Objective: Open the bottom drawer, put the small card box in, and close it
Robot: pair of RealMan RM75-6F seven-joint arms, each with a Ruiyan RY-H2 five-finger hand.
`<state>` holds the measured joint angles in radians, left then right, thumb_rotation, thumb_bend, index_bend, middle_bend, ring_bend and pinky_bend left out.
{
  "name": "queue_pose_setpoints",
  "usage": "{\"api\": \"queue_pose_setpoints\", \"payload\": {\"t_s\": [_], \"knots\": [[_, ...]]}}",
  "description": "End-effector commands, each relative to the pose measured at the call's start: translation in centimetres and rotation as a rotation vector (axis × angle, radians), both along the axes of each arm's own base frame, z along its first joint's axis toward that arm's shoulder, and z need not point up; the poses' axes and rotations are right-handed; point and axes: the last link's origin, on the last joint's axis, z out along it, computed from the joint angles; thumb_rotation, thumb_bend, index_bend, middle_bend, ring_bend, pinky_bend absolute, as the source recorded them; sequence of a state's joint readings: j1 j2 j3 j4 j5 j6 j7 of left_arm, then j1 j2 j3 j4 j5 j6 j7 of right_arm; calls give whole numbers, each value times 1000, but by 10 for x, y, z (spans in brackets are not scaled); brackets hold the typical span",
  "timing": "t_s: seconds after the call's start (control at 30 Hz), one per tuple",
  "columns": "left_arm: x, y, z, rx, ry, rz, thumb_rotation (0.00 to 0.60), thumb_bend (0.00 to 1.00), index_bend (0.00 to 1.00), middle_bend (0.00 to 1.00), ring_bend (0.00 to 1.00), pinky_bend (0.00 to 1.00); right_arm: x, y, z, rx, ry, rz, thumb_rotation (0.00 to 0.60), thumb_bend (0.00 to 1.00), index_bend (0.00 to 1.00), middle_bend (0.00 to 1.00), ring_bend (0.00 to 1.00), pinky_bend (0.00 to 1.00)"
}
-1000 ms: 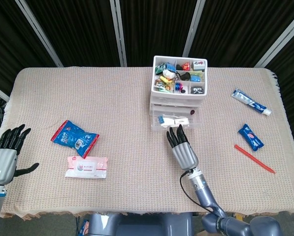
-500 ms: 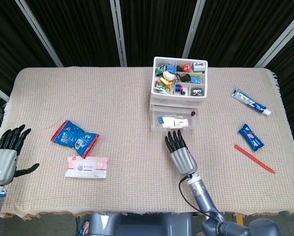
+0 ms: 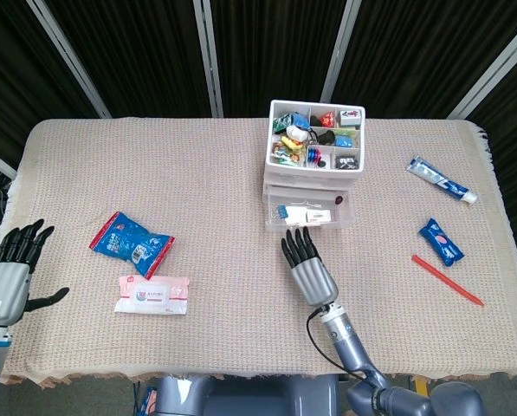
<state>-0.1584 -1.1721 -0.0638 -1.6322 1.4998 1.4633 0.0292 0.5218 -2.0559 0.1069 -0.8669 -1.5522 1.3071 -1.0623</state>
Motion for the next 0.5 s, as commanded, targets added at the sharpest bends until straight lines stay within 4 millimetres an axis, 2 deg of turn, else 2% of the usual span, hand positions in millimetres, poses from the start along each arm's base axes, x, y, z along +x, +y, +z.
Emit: {"api": "queue_pose_setpoints", "payload": {"t_s": [0.03,0.5], "knots": [[0,0,0,-2,-2,3,600,101,74,0,0,0,3,-5,-4,0,2,-8,600,149,50,0,0,0],[-1,1,2,-6,-18,16,600,102,73,0,0,0,17,-33,-3,-50,-14,-43,600,151,50,0,0,0]]}}
